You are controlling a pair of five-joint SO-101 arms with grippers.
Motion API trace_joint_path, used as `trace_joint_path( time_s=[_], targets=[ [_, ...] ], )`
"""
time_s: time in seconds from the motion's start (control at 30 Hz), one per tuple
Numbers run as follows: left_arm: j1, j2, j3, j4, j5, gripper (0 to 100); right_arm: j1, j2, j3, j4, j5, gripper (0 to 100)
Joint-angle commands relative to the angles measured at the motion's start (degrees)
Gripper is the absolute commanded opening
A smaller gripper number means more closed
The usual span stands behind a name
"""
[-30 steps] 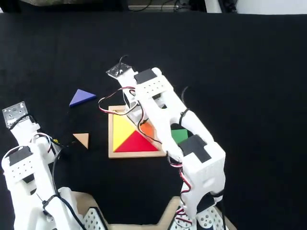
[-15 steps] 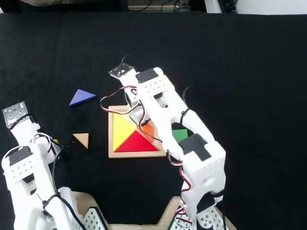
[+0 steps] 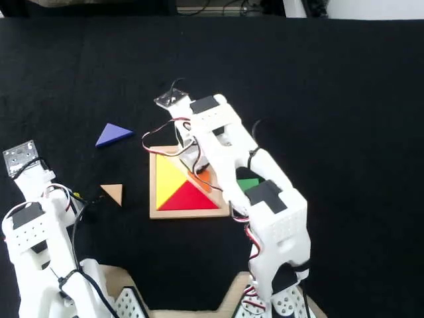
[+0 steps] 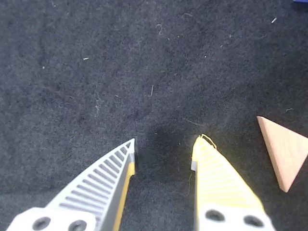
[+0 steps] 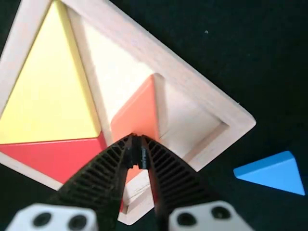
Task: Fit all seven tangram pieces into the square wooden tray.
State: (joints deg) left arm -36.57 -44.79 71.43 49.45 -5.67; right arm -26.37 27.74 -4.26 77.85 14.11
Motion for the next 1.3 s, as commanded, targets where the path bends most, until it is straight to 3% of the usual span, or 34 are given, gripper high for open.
trace_joint_path(
  time_s=[0.0, 0.93, 1.27],
  targets=[
    [0.2, -0.2, -0.3, -0.9, 0.4, 19, 0.9, -2.2, -2.1, -0.6, 0.4, 1.1],
    [0.2, -0.2, -0.3, -0.9, 0.4, 19, 1.0, -7.6, -2.2, -2.3, 2.3, 1.1],
    [0.2, -0.2, -0.3, -0.9, 0.4, 19, 0.9, -2.1, -2.4, -4.4, 2.3, 1.1]
  ],
)
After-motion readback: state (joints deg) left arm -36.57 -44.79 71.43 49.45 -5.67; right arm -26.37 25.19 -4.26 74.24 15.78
